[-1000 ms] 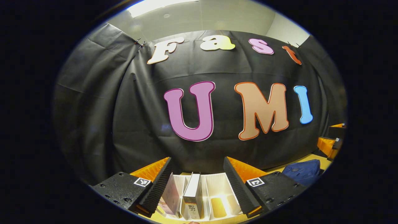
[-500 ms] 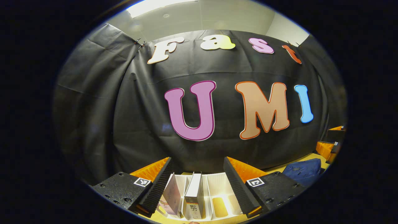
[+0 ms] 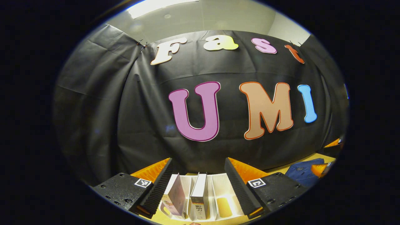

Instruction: Open the schoolbag, grab two books from the bookshelf and put them into the schoolbag.

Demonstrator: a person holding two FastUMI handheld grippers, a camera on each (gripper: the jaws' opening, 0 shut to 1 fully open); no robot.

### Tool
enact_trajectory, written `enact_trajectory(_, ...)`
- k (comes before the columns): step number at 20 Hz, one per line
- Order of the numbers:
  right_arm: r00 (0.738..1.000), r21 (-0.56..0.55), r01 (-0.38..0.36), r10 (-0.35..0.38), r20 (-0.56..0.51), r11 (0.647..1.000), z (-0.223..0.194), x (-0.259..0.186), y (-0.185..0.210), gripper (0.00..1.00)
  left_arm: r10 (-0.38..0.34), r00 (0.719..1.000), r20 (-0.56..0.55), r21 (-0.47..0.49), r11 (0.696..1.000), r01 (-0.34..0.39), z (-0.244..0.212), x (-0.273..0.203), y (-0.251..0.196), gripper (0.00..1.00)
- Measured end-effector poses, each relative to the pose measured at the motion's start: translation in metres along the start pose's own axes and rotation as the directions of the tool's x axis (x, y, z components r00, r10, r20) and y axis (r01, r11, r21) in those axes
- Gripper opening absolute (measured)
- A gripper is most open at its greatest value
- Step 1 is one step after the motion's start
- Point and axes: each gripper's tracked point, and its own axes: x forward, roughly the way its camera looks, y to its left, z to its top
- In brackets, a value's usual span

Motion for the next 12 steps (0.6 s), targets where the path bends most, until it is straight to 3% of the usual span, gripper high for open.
enact_trajectory(6, 0.996, -0.158, -0.079, 0.07, -0.062, 0.984, -0.037, 0.006, 0.025, 0.98, 0.018, 1.0, -0.002, 0.002, 1.0, -0.018, -0.001, -0.001, 0.008, 0.95)
enact_trajectory(12, 0.978, -0.247, -0.173, 0.138, -0.154, 0.953, -0.088, 0.007, 0.05, 0.98, 0.034, 0.999, -0.008, 0.009, 0.999, -0.033, -0.005, -0.002, 0.016, 0.95)
